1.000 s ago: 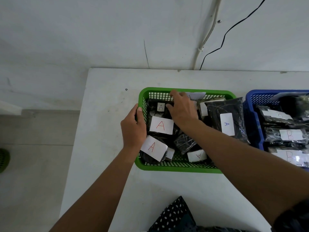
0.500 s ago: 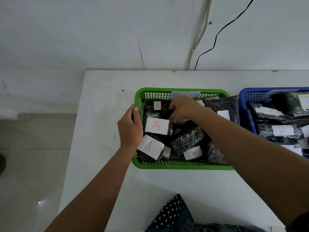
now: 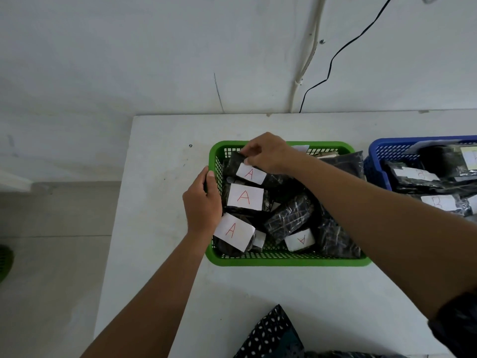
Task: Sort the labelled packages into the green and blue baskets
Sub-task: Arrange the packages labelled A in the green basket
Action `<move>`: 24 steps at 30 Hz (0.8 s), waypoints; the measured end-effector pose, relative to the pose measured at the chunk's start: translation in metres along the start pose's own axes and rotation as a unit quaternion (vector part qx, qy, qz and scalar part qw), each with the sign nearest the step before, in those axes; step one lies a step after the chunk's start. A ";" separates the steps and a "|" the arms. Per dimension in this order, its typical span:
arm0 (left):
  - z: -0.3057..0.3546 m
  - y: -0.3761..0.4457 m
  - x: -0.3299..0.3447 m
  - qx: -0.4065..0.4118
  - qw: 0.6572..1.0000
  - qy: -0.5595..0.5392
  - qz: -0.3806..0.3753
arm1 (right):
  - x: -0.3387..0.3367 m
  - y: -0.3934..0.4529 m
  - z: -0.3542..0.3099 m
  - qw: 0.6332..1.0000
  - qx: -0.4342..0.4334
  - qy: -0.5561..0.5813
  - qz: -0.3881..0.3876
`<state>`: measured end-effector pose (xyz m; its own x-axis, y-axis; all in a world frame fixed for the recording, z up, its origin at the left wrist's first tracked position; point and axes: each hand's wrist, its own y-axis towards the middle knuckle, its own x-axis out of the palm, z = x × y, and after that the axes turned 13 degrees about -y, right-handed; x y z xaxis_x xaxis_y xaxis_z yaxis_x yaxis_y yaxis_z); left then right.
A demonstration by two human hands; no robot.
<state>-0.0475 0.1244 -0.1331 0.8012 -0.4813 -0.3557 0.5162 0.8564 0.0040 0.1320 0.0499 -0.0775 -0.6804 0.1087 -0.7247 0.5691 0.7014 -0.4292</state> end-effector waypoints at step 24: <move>0.004 0.001 -0.002 0.009 1.000 0.018 -0.022 | 0.006 -0.032 0.002 0.988 -0.018 -0.153 0.003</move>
<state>-0.0475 0.1261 -0.1290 0.7665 -0.5103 -0.3899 0.5558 0.8313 0.0047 0.1109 0.0268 -0.0688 -0.5014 -0.1011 -0.8593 0.5523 0.7270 -0.4079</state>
